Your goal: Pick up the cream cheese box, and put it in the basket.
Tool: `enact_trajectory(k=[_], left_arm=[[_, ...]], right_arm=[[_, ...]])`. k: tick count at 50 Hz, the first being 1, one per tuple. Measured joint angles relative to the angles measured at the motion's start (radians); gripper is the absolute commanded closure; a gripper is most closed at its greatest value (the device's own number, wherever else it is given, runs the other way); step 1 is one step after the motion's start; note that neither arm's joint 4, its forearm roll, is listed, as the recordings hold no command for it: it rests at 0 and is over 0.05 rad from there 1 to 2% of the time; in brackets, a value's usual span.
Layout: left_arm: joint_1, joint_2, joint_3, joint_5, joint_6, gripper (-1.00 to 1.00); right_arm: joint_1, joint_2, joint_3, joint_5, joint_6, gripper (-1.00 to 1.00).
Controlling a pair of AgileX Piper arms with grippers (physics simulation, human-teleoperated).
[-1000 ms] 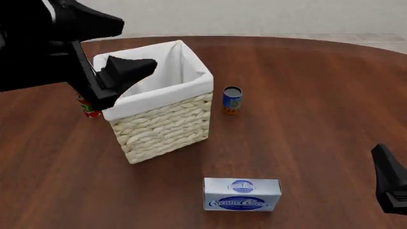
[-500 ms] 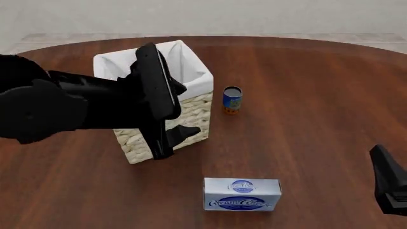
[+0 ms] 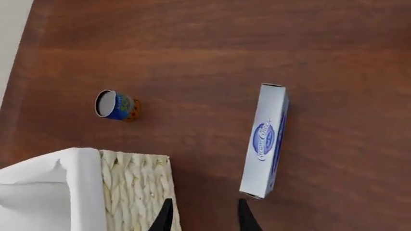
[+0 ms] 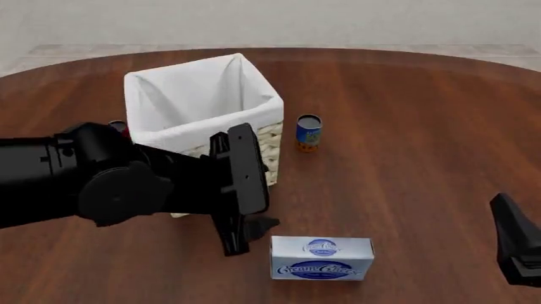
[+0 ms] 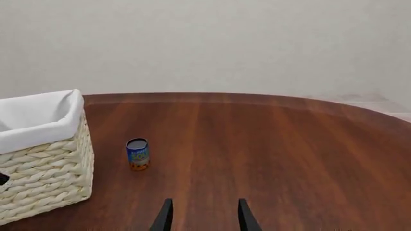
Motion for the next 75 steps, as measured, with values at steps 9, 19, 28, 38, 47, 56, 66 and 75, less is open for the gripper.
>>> enact_trajectory(k=[9,19,28,38,47,56,66,75], left_arm=[[-0.032,0.05,0.022,-0.041,-0.023,-1.0],[-0.05,0.112,0.033,-0.089,-0.04,-1.0],[-0.069,0.151,0.041,-0.121,-0.051,-1.0],[-0.095,0.18,0.052,-0.151,-0.066,-1.0],[-0.112,0.206,0.064,-0.176,-0.078,-1.0],[-0.115,0.232,0.066,-0.194,-0.085,-1.0],[-0.105,0.273,0.064,-0.222,-0.084,-1.0],[-0.105,0.308,0.062,-0.245,-0.082,-1.0]], right_arm=[[-0.001,0.0,0.0,0.004,0.001,-1.0],[-0.003,0.0,0.0,0.008,0.005,-1.0],[0.0,0.0,0.0,0.012,0.008,-1.0],[0.004,0.0,0.0,0.017,0.011,-1.0],[0.008,0.0,0.0,0.02,0.014,-1.0],[0.012,0.0,0.0,0.022,0.016,-1.0],[0.015,0.0,0.0,0.025,0.017,-1.0],[0.016,0.0,0.0,0.025,0.018,-1.0]])
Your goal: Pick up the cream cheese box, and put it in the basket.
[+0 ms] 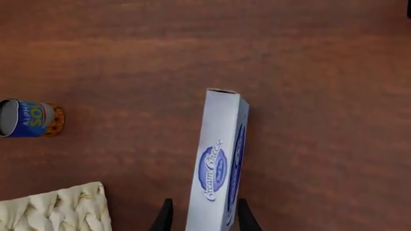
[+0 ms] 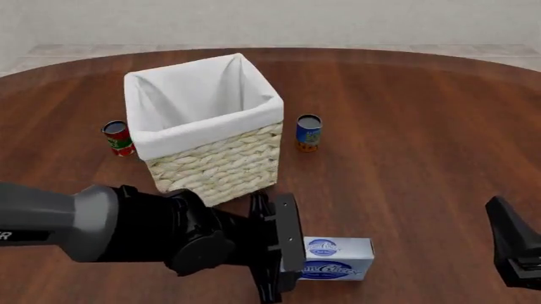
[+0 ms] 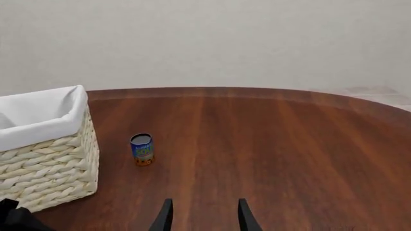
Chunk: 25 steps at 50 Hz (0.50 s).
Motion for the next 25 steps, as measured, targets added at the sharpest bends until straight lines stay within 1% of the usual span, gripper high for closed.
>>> enact_trajectory(k=[17,20,22,23,25], left_arm=[[0.006,0.066,0.008,-0.049,-0.007,-1.0],[0.005,0.077,0.01,-0.057,-0.011,-1.0],[0.005,0.081,0.011,-0.061,-0.015,-1.0],[0.005,0.082,0.011,-0.062,-0.017,1.0],[0.006,0.077,0.012,-0.061,-0.022,1.0]], right_arm=[[0.001,0.005,0.0,0.0,0.002,-1.0],[0.002,0.023,0.0,-0.017,0.002,-1.0],[0.002,0.054,0.0,-0.048,0.002,-1.0],[0.002,0.074,0.0,-0.067,0.001,-1.0],[0.002,0.12,0.0,-0.113,0.001,-1.0]])
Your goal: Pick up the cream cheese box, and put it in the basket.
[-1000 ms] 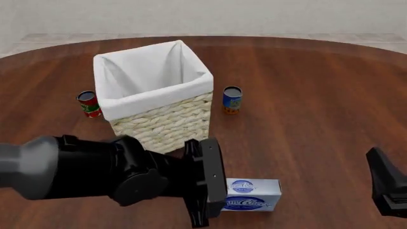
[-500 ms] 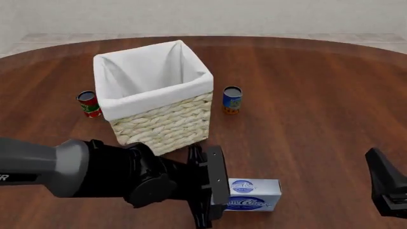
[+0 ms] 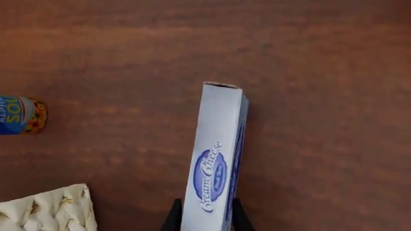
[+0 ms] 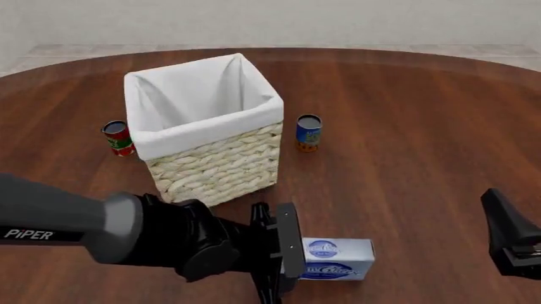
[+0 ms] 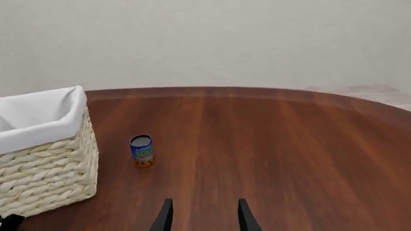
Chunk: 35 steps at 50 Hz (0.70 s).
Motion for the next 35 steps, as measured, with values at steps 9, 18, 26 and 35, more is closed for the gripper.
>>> enact_trajectory(k=[9,18,26,35], left_arm=[[-0.003,-0.016,0.007,0.002,-0.018,1.0],[0.015,-0.057,0.008,0.017,-0.018,1.0],[0.033,-0.133,-0.006,0.063,-0.022,1.0],[0.041,-0.228,-0.016,0.115,-0.023,1.0]], right_arm=[[0.002,0.177,0.0,-0.173,-0.001,-1.0],[0.004,0.098,0.0,-0.091,-0.002,-1.0],[0.005,-0.017,0.0,0.024,-0.002,-1.0],[0.007,-0.077,0.0,0.084,-0.002,-1.0]])
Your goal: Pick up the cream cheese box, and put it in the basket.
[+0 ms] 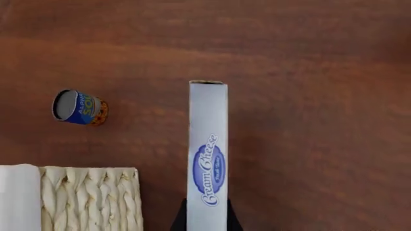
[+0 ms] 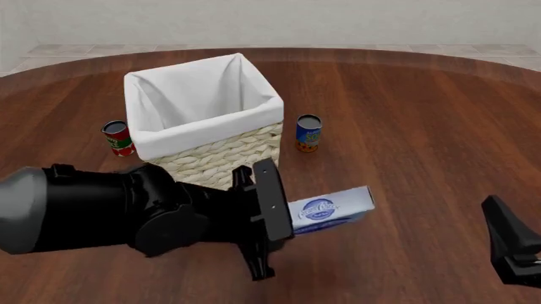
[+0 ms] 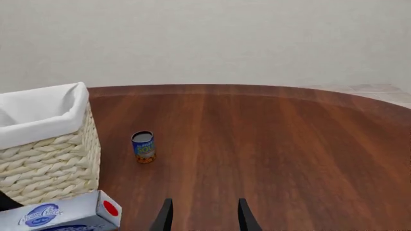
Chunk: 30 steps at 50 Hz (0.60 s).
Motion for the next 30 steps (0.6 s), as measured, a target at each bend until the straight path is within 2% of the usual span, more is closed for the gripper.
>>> enact_trajectory(k=[13,30], left_arm=[[0.014,-0.149,-0.053,0.114,-0.003,1.0],[0.077,-0.269,-0.191,0.254,-0.04,1.0]], right_arm=[[0.003,-0.031,0.0,0.032,0.0,-1.0],[0.006,-0.041,0.0,0.044,0.001,-1.0]])
